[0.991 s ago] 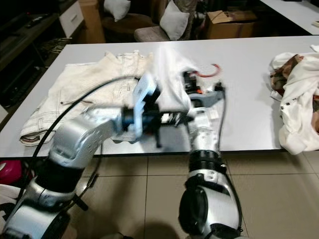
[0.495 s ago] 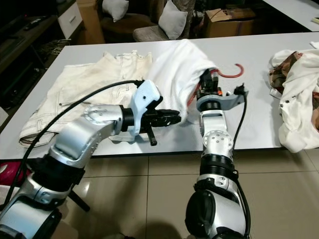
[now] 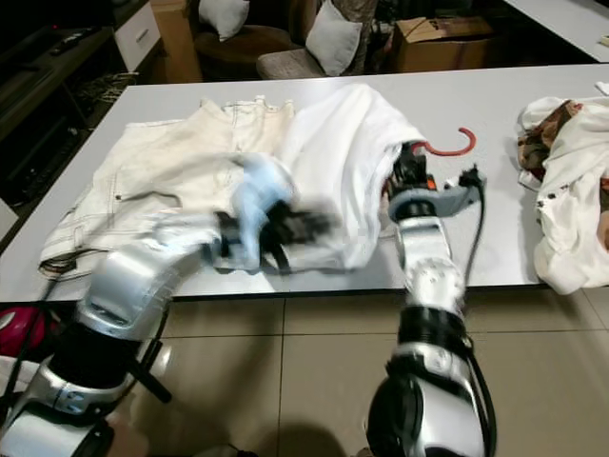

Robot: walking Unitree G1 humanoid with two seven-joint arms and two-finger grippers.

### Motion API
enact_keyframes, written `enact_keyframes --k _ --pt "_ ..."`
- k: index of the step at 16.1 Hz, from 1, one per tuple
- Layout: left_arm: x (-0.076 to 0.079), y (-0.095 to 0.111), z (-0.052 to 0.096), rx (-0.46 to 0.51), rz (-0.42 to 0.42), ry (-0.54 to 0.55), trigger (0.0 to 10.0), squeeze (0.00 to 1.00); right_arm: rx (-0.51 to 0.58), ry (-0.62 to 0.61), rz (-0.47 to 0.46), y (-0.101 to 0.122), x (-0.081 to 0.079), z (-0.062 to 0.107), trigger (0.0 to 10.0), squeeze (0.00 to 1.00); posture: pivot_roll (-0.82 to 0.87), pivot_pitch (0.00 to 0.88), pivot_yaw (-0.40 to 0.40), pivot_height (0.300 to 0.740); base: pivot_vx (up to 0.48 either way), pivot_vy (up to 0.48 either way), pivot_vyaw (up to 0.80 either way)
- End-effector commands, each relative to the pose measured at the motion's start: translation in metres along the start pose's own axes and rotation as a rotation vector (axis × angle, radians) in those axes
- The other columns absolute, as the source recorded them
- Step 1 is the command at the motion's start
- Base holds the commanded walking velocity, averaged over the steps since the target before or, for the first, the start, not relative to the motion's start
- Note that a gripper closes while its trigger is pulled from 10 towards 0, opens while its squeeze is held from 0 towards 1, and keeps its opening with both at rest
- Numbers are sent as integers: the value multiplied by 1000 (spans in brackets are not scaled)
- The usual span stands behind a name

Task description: Hang hanger

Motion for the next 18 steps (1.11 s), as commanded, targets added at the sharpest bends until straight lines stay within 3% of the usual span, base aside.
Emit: enact_keyframes --k 1,2,3,4,6,11,16,18 --pt "-39 -12 25 -9 46 220 10000 20 -34 61 30 -2 -19 4 10000 0 -137 0 61 740 0 0 0" --pt "-61 -29 49 -57 73 361 10000 0 -69 98 23 -5 -26 14 10000 0 -137 0 61 740 0 0 0" --pt "-71 -47 71 -119 75 447 10000 0 -82 131 -12 -5 -32 23 10000 0 -137 0 58 740 0 0 0" --pt "-73 -62 88 -179 67 490 10000 0 -96 164 -39 -4 -38 32 10000 0 -136 0 57 740 0 -341 0" --pt "-67 -79 103 -230 77 522 10000 0 -111 217 -57 -3 -45 46 10000 0 -135 0 53 740 0 -454 0" --pt "-58 -92 97 -235 91 572 10000 0 -82 220 -62 12 -45 58 10000 0 -129 0 49 740 0 -480 324" --pt "-56 -96 98 -254 76 569 10000 0 -130 242 -47 8 -52 60 10000 0 -127 0 52 740 0 -480 543" --pt "-56 -98 99 -255 96 580 10000 0 -156 255 -28 6 -54 61 10000 0 -124 0 50 740 0 0 544"
Point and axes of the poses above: a point about 5 cm out from each wrist's last joint towards the gripper, its own z axis pointing back from the gripper into the wrist, its own y axis along the axis of the wrist's last joint, x = y × z, the point moved 6 cm from there along -z, pointing out of the wrist towards the gripper, and after that the axes turned 14 degrees about -z, right-handed, at the moved point
